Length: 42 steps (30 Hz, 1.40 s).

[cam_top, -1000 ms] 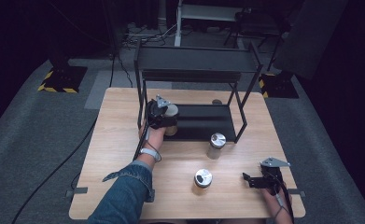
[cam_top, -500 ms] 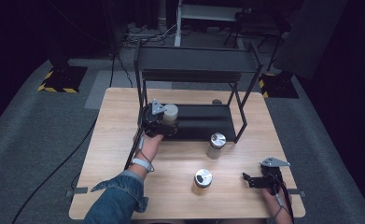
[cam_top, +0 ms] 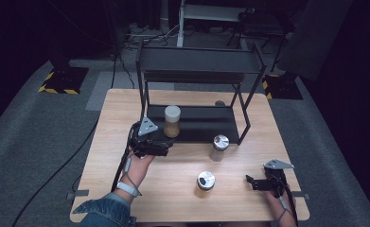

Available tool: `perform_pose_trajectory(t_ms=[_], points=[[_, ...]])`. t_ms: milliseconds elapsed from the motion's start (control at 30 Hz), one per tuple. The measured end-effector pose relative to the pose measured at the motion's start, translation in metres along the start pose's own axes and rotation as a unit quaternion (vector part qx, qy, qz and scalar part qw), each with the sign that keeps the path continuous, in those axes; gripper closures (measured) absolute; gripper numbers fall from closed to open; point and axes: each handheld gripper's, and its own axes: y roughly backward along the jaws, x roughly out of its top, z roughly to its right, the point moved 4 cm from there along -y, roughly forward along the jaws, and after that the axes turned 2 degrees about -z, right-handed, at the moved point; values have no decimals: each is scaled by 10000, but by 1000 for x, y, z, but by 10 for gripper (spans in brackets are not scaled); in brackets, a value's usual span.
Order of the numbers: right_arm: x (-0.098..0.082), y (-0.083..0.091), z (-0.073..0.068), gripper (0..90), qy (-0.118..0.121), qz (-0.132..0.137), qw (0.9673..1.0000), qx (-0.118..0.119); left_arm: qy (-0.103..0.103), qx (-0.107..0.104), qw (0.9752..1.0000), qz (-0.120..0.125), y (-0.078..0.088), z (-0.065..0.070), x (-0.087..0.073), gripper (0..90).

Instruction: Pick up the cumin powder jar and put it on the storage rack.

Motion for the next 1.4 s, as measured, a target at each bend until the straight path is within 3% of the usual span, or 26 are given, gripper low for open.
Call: perform_pose_trajectory(t_ms=[167,433,633,833,1067,1400], points=[[0,0,0,25,2,0,10000,0,-132,-37,9998,-132,9,8,-16,41],[0,0,0,25,2,0,10000,0,-130,-75,9996,-245,15,10,-43,45],[0,0,0,25,2,-1,10000,-1,-179,83,9992,-353,15,18,-66,62],[0,0,0,25,2,-1,10000,0,-175,150,9984,-520,12,20,-84,64],[0,0,0,25,3,0,10000,-1,-17,237,9974,-685,8,21,-101,64],[0,0,0,25,2,0,10000,0,92,324,9923,-1190,-4,14,-110,63]])
